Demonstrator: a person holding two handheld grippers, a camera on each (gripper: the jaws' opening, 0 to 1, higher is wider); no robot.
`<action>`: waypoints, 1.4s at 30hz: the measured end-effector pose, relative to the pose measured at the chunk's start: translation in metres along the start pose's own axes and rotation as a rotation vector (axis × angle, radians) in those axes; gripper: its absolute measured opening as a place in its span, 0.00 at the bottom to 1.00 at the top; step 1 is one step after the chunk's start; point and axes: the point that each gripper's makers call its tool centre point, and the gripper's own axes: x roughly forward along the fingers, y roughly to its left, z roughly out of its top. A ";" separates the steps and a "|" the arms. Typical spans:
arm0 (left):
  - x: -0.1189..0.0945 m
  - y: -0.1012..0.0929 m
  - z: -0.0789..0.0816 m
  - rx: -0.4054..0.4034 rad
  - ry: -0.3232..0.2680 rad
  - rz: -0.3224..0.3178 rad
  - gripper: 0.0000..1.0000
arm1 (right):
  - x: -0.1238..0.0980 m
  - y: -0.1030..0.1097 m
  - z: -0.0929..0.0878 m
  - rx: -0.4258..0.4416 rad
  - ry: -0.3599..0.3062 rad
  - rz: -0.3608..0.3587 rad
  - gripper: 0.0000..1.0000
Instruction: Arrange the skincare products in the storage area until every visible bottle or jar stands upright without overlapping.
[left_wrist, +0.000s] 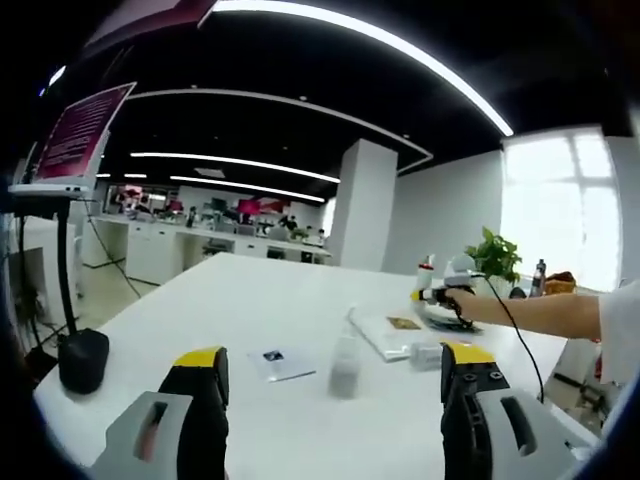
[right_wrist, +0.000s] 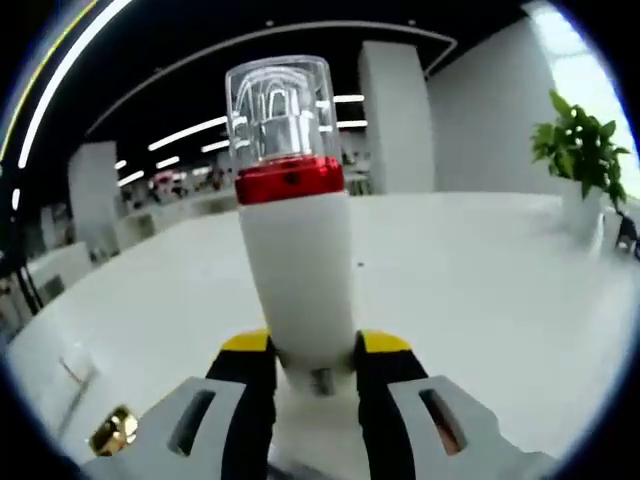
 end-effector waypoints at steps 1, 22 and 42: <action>0.000 0.000 0.000 0.000 0.001 -0.001 0.90 | 0.004 -0.001 0.001 -0.005 0.001 -0.008 0.29; -0.003 0.004 0.003 -0.012 -0.016 0.012 0.90 | -0.023 0.014 -0.007 -0.086 0.013 0.109 0.54; 0.023 -0.051 0.005 -0.094 -0.034 -0.054 0.94 | -0.123 0.003 0.054 -0.192 -0.352 0.124 0.10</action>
